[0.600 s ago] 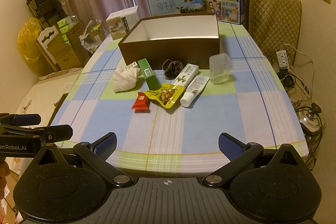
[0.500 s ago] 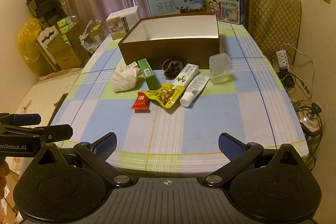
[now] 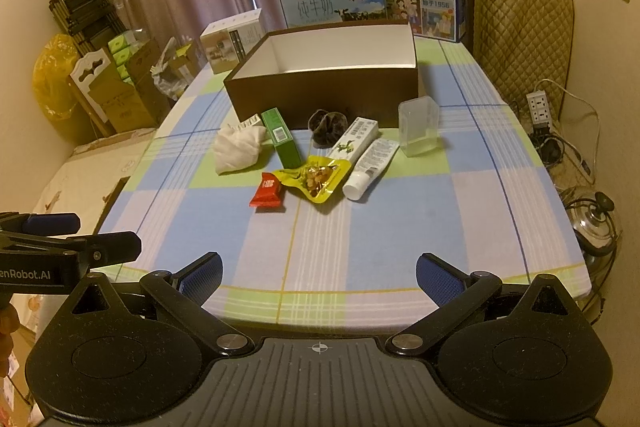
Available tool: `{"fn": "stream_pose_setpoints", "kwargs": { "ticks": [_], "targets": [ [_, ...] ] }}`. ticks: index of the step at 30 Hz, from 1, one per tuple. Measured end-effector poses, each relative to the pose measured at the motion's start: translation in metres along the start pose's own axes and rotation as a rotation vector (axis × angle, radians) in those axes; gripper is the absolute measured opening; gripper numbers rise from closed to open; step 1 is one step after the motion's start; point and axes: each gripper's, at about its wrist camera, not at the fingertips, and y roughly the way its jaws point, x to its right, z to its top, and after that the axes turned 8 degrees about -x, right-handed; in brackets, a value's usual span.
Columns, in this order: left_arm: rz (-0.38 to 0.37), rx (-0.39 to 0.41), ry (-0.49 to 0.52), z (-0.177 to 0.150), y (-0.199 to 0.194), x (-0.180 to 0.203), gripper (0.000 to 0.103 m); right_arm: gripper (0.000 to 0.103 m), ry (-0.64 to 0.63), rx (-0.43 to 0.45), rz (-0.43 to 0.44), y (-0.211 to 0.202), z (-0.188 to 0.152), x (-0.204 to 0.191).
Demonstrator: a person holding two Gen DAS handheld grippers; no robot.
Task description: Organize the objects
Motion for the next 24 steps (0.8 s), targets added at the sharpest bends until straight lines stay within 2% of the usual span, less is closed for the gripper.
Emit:
{"fn": "stream_pose_setpoints", "kwargs": {
  "ticks": [24],
  "targets": [
    [-0.004,-0.011,0.000,0.0059,0.0091,0.0007,0.101,0.101,0.006,-0.012,0.006,0.0043,0.0016,0.0033]
  ]
}}
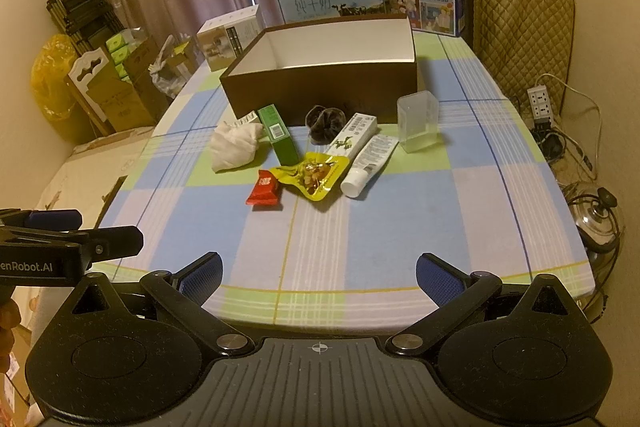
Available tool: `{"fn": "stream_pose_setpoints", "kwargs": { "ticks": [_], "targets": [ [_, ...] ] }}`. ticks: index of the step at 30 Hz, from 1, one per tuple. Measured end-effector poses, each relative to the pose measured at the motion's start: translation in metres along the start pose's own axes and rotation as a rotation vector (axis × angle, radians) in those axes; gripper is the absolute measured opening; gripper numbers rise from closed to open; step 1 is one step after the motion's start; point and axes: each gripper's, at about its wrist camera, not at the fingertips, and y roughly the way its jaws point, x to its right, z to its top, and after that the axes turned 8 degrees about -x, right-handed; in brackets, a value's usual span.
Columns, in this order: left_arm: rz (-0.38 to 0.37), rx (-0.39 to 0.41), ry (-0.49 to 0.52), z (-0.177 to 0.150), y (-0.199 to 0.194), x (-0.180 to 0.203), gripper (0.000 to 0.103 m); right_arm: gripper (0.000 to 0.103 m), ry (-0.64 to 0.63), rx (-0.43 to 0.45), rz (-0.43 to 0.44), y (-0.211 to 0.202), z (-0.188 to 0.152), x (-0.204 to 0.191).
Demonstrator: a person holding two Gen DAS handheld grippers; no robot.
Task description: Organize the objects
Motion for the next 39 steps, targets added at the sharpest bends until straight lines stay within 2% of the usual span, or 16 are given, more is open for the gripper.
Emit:
{"fn": "stream_pose_setpoints", "kwargs": {
  "ticks": [16,28,39],
  "targets": [
    [0.029,-0.003,0.010,0.025,0.033,-0.009,0.101,0.101,0.018,0.034,0.016,0.018,0.021,0.020],
    [0.011,-0.037,0.020,0.044,0.079,-0.021,0.101,0.098,-0.011,0.039,0.025,0.057,0.031,0.032],
    [0.011,-0.066,0.072,0.065,0.130,-0.025,0.093,0.093,-0.102,0.067,0.065,0.100,0.056,0.032]
  ]
}}
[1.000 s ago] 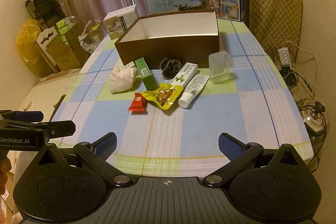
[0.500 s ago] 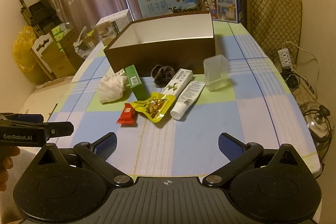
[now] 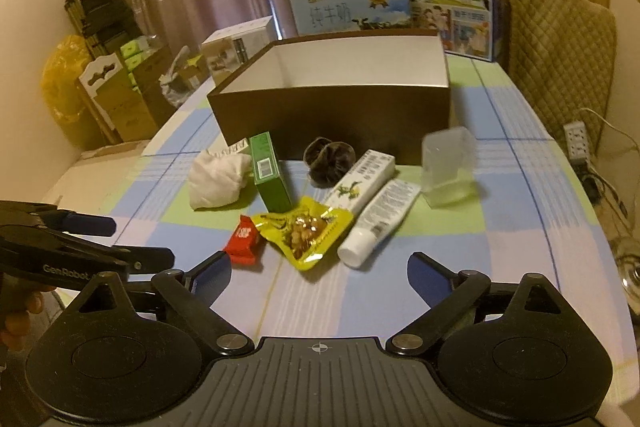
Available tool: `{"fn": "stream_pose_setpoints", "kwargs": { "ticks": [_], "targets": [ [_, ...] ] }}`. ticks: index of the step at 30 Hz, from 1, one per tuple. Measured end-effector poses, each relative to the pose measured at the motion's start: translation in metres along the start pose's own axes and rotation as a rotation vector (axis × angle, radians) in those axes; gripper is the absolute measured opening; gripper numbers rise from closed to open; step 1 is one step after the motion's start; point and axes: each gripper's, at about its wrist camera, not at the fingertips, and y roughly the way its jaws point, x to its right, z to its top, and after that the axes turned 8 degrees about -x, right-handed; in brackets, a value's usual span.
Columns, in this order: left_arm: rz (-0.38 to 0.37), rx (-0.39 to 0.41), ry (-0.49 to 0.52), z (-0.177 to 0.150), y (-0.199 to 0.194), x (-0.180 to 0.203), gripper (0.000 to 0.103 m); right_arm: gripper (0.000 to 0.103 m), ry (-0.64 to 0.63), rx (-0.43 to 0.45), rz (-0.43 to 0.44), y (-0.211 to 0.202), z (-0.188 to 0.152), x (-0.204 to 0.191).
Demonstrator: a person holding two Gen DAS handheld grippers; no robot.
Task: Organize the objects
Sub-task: 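Reach the left tool to the red candy packet while the right tool approaches the yellow pouch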
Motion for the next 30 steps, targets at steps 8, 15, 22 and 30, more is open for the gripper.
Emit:
{"fn": "stream_pose_setpoints", "kwargs": {
  "ticks": [8,15,22,30],
  "targets": [
    [-0.022,-0.056,0.037,0.017,0.034,-0.001,0.088,0.092,-0.050,-0.028,0.020,0.035,0.022,0.004],
    [-0.041,-0.099,0.077,0.035,0.064,0.003,0.084,0.087,-0.122,-0.044,0.033,0.065,0.038,0.006],
    [-0.059,-0.140,0.081,0.045,0.089,0.003,0.069,0.082,-0.130,-0.050,0.064,0.085,0.044,0.016],
    [-0.061,-0.168,0.056,0.051,0.106,0.001,0.069,0.078,-0.111,-0.088,0.079,0.103,0.040,0.029]
  ]
}}
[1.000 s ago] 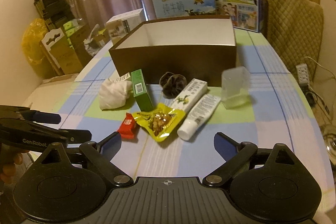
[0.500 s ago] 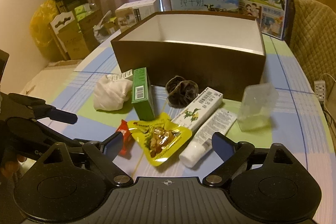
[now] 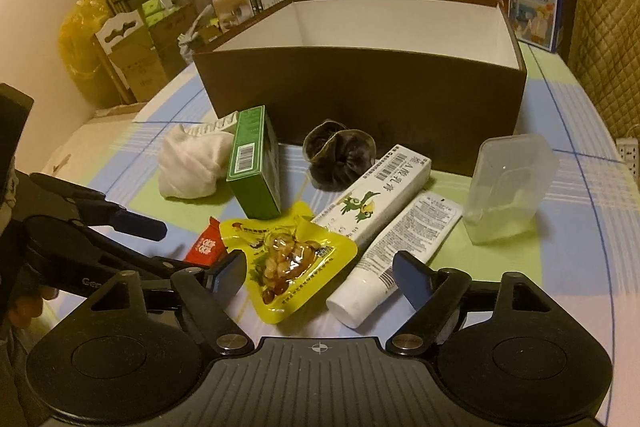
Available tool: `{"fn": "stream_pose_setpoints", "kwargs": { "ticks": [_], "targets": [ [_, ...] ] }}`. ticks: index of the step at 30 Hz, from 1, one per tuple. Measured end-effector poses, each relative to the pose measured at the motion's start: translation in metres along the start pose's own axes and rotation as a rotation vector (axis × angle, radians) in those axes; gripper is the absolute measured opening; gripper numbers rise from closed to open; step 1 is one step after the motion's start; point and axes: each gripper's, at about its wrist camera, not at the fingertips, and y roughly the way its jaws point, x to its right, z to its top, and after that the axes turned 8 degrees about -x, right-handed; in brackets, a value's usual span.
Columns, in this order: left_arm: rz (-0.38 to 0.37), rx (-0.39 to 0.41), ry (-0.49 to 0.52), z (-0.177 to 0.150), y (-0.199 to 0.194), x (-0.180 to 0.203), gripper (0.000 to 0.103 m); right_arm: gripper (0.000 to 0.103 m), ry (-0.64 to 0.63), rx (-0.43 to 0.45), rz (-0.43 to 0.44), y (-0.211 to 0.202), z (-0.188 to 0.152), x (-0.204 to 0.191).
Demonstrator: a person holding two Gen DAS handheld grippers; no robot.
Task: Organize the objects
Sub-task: 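Reach the left tool to the red candy packet while the right tool approaches the yellow pouch, then grasp the red candy packet with the left tool while the right tool grasps the yellow pouch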
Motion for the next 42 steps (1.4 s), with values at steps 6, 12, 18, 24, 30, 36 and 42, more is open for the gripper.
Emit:
{"fn": "stream_pose_setpoints", "kwargs": {
  "ticks": [6,12,18,24,30,36,42],
  "targets": [
    [-0.003,0.000,-0.012,0.003,0.007,-0.002,0.066,0.077,-0.016,0.005,0.028,0.004,0.002,-0.002],
    [-0.012,0.014,0.000,0.003,0.008,-0.003,0.045,0.077,-0.047,0.022,0.040,0.006,0.005,-0.009],
    [0.009,0.028,0.004,0.001,0.005,-0.007,0.030,0.077,-0.109,0.027,0.052,0.011,0.012,-0.020],
    [0.066,0.016,-0.070,-0.002,0.002,-0.028,0.030,0.077,-0.200,-0.002,0.070,0.022,0.014,-0.035],
    [0.071,0.012,-0.115,-0.004,0.001,-0.041,0.030,0.077,-0.255,-0.095,0.079,0.046,0.013,-0.045],
    [0.066,0.011,-0.120,-0.006,-0.002,-0.043,0.030,0.077,-0.337,-0.135,0.041,0.067,0.011,-0.054],
    [0.060,0.007,-0.128,-0.005,-0.001,-0.045,0.029,0.069,-0.326,-0.191,0.010,0.083,0.007,-0.053]
  ]
}}
